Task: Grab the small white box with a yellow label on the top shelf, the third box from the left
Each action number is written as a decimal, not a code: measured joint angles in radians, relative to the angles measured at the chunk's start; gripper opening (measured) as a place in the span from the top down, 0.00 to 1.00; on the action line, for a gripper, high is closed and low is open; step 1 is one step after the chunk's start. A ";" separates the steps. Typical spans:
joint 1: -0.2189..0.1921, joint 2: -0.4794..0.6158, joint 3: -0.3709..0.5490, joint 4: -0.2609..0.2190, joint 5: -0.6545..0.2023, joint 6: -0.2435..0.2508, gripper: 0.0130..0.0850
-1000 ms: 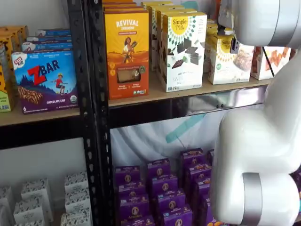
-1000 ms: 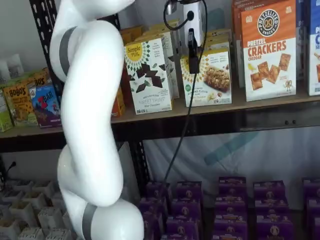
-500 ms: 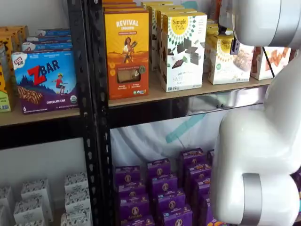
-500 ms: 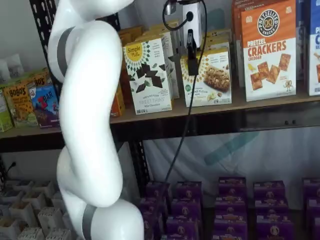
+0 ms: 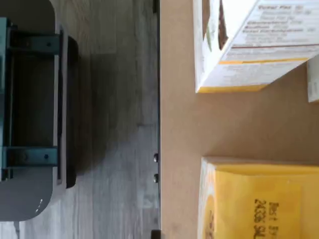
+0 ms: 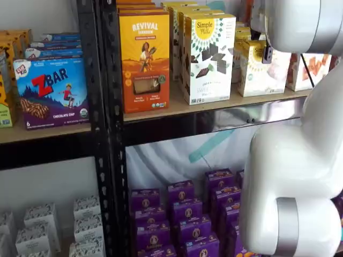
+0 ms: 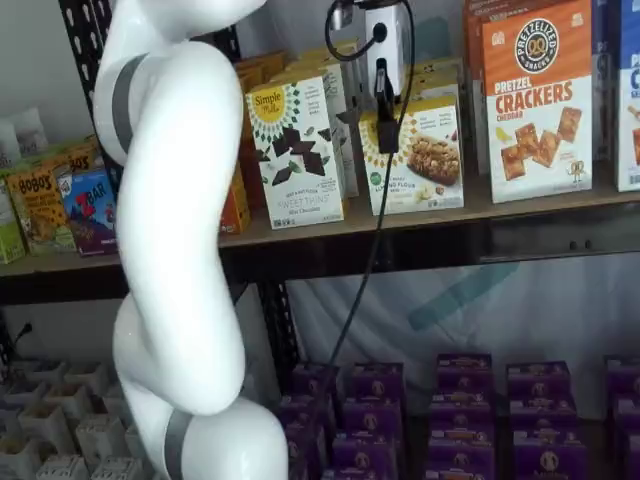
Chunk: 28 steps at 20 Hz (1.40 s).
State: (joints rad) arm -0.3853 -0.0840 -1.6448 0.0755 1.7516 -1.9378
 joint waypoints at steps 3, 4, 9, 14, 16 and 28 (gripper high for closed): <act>-0.001 -0.003 0.007 0.000 -0.003 -0.001 0.33; -0.002 -0.005 0.009 0.003 -0.005 -0.002 0.33; -0.016 -0.015 0.023 0.028 -0.024 -0.012 0.39; -0.026 -0.011 0.018 0.038 -0.019 -0.019 0.56; -0.027 -0.008 0.012 0.035 -0.012 -0.020 0.56; -0.042 -0.003 0.001 0.046 0.005 -0.032 0.72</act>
State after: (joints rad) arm -0.4269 -0.0871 -1.6437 0.1213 1.7561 -1.9701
